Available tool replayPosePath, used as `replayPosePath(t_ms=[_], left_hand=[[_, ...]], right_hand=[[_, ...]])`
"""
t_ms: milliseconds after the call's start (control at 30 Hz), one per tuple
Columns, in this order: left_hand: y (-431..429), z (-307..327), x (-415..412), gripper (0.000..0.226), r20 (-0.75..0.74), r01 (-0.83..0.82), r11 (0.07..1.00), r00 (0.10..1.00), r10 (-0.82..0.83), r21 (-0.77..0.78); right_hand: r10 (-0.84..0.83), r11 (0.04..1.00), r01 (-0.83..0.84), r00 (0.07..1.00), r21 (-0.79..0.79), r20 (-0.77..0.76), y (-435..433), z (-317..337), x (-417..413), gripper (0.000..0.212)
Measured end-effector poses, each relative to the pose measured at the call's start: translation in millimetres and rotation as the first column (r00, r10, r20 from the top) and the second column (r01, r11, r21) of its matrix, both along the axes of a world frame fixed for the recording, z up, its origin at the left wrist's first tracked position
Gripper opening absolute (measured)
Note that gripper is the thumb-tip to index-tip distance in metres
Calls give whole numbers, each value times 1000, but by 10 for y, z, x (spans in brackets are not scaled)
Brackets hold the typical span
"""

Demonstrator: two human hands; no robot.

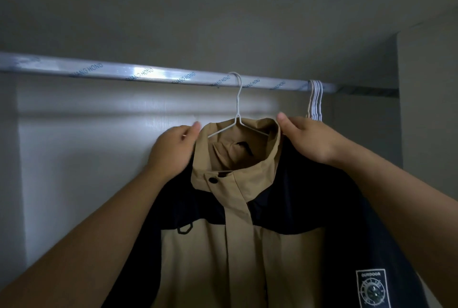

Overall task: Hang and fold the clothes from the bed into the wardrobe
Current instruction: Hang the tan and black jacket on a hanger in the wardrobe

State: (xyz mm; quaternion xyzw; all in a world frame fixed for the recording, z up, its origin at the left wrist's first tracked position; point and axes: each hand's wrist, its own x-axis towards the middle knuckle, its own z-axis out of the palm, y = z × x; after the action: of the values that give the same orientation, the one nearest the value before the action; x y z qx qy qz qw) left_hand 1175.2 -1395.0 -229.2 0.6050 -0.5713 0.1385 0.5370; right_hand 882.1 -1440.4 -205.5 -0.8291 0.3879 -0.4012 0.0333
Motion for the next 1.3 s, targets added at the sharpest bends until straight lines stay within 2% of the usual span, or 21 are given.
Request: replayPosePath(t_ms=[33, 67, 133, 200, 267, 300, 333, 400, 500, 567, 633, 700, 733, 767, 833, 900, 1000, 1067, 1167, 1233, 1300], left_hand=[[-5, 86, -110, 71, 52, 6, 994, 999, -12, 111], [-21, 161, -172, 68, 91, -11, 982, 996, -7, 187], [-38, 302, -226, 45, 131, -51, 972, 991, 21, 230], [-10, 419, -223, 35, 134, -54, 962, 991, 18, 268], [27, 501, -173, 21, 136, -64, 952, 990, 24, 298], [46, 532, -138, 20, 107, -58, 957, 994, 29, 285], [65, 563, -106, 25, 75, -62, 962, 996, 44, 264], [76, 619, -50, 28, 87, -141, 961, 988, 124, 238], [93, 687, -49, 22, 215, -314, 922, 939, 267, 227], [114, 731, -102, 18, 231, -378, 904, 915, 332, 200], [124, 786, -166, 7, 205, -396, 892, 912, 354, 218], [98, 842, -197, 24, 26, -268, 900, 961, 276, 342], [99, 853, -218, 31, -118, -115, 890, 976, 184, 441], [95, 857, -240, 34, -255, 56, 850, 962, 94, 523], [92, 860, -285, 25, -455, 325, 770, 889, -51, 549], [93, 880, -295, 15, -545, 441, 741, 829, -122, 506], [93, 887, -261, 15, -640, 484, 747, 761, -103, 455], [83, 875, -217, 12, -735, 535, 758, 669, -111, 372], [67, 853, -155, 12, -817, 577, 772, 561, -135, 268], [45, 845, -93, 22, -793, 546, 789, 595, -129, 281], [48, 850, -54, 30, -667, 416, 831, 741, -74, 370]], right_hand=[[4, 1000, -5, 1000, 13, 27, 16, 15, 15, 81], [-2, 1000, 1, 999, 14, 52, 34, 38, 37, 91], [-27, 1000, 27, 998, -1, 61, 89, 89, 105, 96], [-88, 995, 87, 996, -41, -29, 131, 119, 199, 71], [-170, 981, 156, 977, -112, -128, 119, 161, 300, 27], [-191, 978, 176, 972, -113, -139, 109, 196, 326, 12], [-204, 977, 195, 971, -82, -124, 109, 232, 329, 12], [-243, 970, 242, 970, -35, -30, 72, 310, 273, 19], [-275, 961, 276, 954, 2, 116, 4, 377, 194, 21], [-240, 969, 227, 955, 95, 175, -13, 404, 222, 27], [-172, 968, 103, 936, 227, 308, -8, 446, 261, 29], [-139, 957, 16, 903, 291, 406, 18, 474, 278, 29], [-129, 955, 5, 907, 297, 401, 22, 476, 278, 30], [-122, 955, 2, 916, 298, 382, 24, 474, 273, 30], [-110, 951, 4, 939, 309, 327, 57, 477, 267, 27], [-82, 943, -24, 950, 333, 301, 78, 489, 261, 21], [-19, 920, -117, 940, 374, 341, 76, 504, 245, 19], [2, 906, -154, 932, 393, 361, 63, 511, 241, 23], [-26, 927, -96, 948, 361, 317, 9, 517, 240, 33], [-47, 958, -26, 968, 284, 248, -15, 536, 225, 33], [-96, 986, 75, 985, 151, 141, -24, 574, 198, 28]])
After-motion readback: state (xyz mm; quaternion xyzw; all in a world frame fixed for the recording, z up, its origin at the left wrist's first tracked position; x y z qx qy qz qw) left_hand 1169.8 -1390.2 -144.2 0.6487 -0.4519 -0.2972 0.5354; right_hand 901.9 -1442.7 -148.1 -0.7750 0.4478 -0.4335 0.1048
